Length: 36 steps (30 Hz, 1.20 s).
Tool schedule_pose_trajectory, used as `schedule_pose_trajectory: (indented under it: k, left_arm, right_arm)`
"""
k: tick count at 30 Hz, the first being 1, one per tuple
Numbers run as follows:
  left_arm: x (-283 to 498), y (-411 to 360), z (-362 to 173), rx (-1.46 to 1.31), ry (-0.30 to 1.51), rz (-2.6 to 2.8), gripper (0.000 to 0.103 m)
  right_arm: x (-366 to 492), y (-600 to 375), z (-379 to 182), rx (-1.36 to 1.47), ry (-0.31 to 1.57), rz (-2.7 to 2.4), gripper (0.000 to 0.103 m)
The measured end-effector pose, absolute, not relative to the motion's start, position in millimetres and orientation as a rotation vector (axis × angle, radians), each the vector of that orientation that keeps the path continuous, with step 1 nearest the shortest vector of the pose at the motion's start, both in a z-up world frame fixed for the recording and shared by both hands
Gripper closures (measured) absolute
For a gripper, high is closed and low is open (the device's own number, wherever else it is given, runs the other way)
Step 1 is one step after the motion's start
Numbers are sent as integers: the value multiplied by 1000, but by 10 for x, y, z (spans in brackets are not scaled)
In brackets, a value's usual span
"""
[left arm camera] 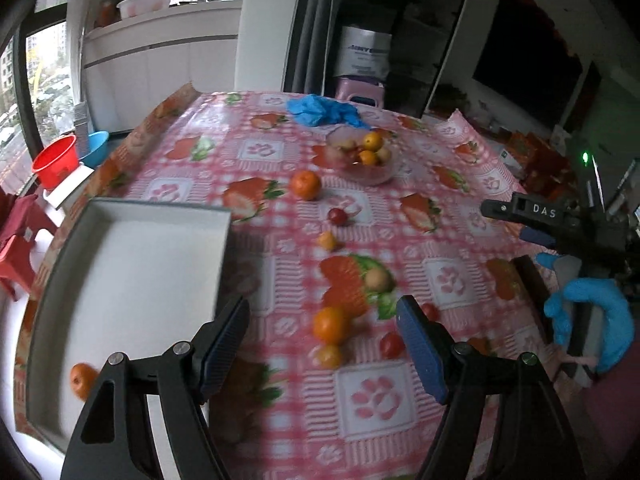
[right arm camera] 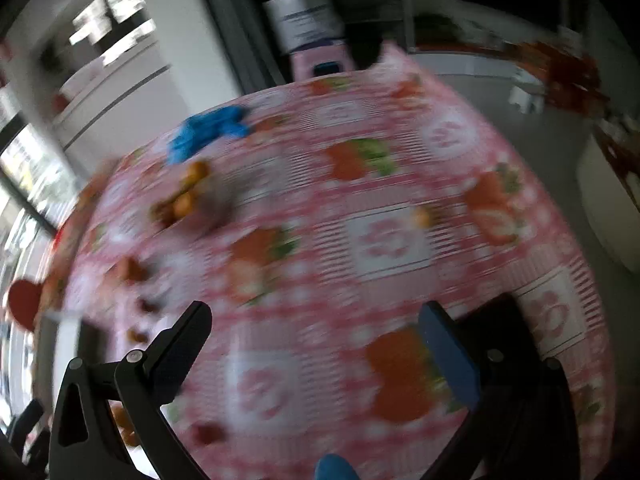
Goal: Organize fruits
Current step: 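Move the left tool back and grasp a small yellow fruit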
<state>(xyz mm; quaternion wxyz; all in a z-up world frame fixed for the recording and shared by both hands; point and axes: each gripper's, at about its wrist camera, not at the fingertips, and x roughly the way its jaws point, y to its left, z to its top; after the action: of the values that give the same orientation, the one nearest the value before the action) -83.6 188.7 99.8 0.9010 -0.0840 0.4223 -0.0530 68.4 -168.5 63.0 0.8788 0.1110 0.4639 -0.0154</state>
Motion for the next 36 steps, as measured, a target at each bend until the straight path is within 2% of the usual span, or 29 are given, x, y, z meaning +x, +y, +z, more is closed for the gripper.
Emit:
schedule_pose_trajectory:
  k: [1, 2, 10, 14, 19, 20, 21, 22, 23, 28, 36]
  left_arm:
    - [-779, 1835, 994, -169, 876, -106, 4]
    - [-744, 1806, 985, -167, 866, -93, 0]
    - [-499, 1672, 720, -122, 900, -51, 0]
    - [-441, 1669, 564, -100, 912, -18, 0]
    - [-459, 1704, 408, -76, 927, -2, 0]
    - [-476, 1715, 384, -75, 926, 1, 0]
    - [-492, 1726, 372, -74, 924, 4, 0]
    - [-507, 1732, 356, -72, 923, 8, 0]
    - [-520, 1736, 344, -71, 922, 9, 0]
    - [-563, 1698, 301, -54, 930, 11, 0]
    - [-793, 1481, 270, 41, 909, -9, 0]
  right_arm:
    - [729, -1781, 591, 243, 963, -49, 0]
    - [779, -1880, 547, 249, 961, -74, 0]
    - [1204, -2237, 201, 251, 976, -196, 2]
    - [1420, -2248, 8, 223, 1003, -220, 20]
    - [1530, -2178, -50, 115, 981, -267, 27]
    - [1533, -2179, -47, 113, 976, -271, 32]
    - [1527, -2178, -38, 109, 965, -272, 51]
    - [1522, -2171, -27, 103, 954, -266, 62]
    - [1514, -2157, -16, 94, 949, -258, 77]
    - [1340, -2069, 28, 134, 965, -135, 78]
    - [508, -1782, 149, 170, 1006, 83, 78]
